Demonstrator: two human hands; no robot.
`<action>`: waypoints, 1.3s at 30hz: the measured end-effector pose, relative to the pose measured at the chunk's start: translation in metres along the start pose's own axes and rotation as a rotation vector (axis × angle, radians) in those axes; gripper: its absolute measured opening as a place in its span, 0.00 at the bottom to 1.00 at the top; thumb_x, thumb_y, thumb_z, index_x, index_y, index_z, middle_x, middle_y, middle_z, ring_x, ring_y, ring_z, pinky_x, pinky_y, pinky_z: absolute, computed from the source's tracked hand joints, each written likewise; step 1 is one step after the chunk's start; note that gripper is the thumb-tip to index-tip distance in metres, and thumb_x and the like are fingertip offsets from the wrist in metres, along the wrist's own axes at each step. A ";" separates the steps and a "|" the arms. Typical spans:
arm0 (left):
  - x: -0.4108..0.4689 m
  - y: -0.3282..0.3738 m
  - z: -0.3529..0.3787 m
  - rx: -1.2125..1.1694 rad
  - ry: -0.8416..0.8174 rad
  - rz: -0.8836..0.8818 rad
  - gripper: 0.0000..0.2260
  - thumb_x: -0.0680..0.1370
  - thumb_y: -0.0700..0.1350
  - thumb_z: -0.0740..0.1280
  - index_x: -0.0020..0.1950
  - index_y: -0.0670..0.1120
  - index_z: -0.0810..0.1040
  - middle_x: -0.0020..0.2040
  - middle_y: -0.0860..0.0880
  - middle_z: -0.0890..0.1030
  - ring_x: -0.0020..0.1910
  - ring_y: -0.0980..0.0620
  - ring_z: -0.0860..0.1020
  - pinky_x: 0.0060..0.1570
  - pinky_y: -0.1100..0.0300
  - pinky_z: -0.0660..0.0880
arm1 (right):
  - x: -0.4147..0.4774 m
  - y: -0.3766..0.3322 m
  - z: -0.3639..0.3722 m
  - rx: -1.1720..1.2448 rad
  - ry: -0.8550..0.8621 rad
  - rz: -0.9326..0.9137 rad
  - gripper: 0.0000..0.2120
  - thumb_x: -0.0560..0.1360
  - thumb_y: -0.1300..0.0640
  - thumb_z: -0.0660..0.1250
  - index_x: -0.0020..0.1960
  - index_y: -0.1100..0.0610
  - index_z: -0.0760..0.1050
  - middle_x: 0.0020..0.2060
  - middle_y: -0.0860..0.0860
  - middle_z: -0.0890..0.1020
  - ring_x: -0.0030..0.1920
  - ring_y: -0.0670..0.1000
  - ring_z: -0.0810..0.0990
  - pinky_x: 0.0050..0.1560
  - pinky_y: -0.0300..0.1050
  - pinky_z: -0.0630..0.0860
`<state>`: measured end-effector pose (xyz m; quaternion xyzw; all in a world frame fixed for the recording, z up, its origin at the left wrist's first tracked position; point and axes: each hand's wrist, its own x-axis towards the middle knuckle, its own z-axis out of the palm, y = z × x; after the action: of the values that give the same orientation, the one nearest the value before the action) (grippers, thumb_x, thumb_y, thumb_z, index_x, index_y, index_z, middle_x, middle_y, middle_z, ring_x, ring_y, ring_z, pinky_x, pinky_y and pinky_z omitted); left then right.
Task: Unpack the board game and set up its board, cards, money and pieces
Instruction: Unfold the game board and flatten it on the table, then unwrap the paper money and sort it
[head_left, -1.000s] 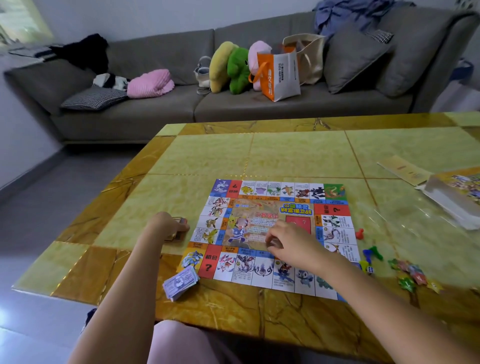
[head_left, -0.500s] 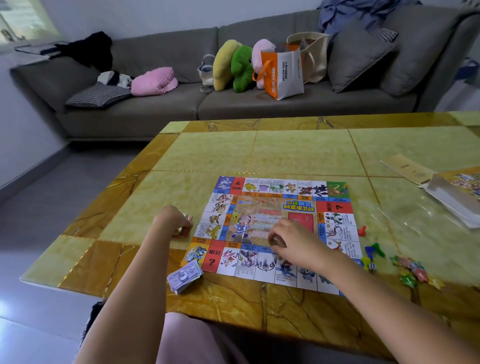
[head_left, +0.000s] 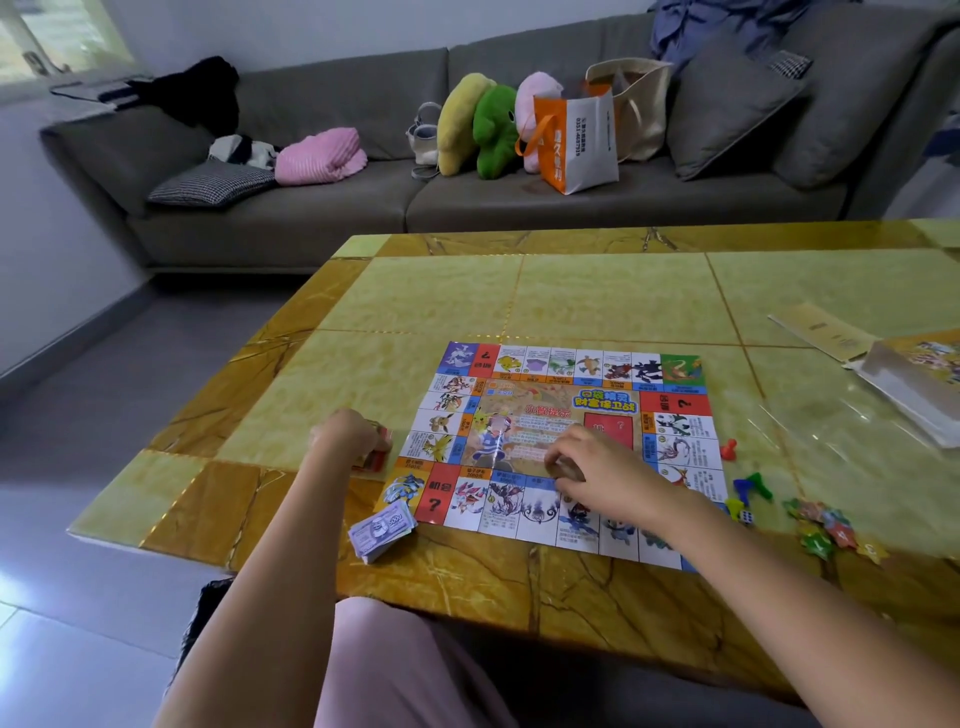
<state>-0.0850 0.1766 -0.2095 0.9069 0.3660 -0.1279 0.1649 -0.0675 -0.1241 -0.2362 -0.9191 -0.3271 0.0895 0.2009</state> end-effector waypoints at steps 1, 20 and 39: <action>0.000 0.000 0.000 -0.021 0.002 0.002 0.15 0.74 0.50 0.72 0.46 0.40 0.72 0.44 0.44 0.77 0.44 0.46 0.76 0.44 0.56 0.74 | 0.000 0.001 -0.001 -0.004 -0.003 0.002 0.14 0.77 0.56 0.65 0.62 0.52 0.73 0.61 0.48 0.71 0.61 0.47 0.70 0.61 0.42 0.70; 0.002 -0.034 0.008 -0.239 0.096 -0.002 0.17 0.75 0.49 0.69 0.53 0.36 0.71 0.43 0.43 0.76 0.38 0.45 0.76 0.35 0.57 0.71 | 0.011 -0.017 -0.010 -0.122 -0.085 0.100 0.08 0.76 0.56 0.65 0.54 0.55 0.75 0.52 0.51 0.72 0.46 0.50 0.74 0.47 0.46 0.74; -0.021 -0.104 0.013 -0.160 0.222 -0.016 0.33 0.74 0.61 0.66 0.73 0.43 0.63 0.67 0.38 0.64 0.66 0.36 0.63 0.64 0.43 0.62 | 0.053 -0.154 0.062 -0.071 -0.295 -0.447 0.33 0.76 0.53 0.67 0.76 0.56 0.56 0.69 0.55 0.69 0.69 0.55 0.67 0.67 0.50 0.66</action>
<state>-0.1749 0.2289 -0.2357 0.8965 0.3983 0.0015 0.1939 -0.1322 0.0377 -0.2280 -0.8074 -0.5506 0.1644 0.1336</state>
